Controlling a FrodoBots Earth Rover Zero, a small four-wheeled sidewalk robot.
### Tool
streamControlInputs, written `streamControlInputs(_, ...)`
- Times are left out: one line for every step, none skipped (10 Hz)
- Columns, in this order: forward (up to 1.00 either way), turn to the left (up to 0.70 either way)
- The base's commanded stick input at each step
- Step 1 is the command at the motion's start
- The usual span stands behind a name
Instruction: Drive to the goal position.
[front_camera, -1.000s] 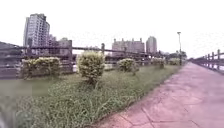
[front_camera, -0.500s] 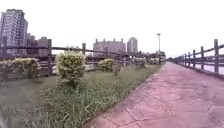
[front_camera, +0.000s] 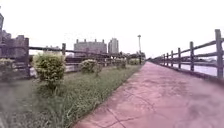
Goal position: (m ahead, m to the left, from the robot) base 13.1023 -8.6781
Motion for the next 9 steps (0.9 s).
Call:
streamControlInputs(0.00, -1.00)
streamControlInputs(0.00, -1.00)
streamControlInputs(0.67, -0.60)
streamControlInputs(1.00, -0.37)
streamControlInputs(1.00, -0.34)
streamControlInputs(1.00, 0.00)
streamControlInputs(1.00, 0.00)
streamControlInputs(1.00, -0.09)
streamControlInputs(1.00, -0.27)
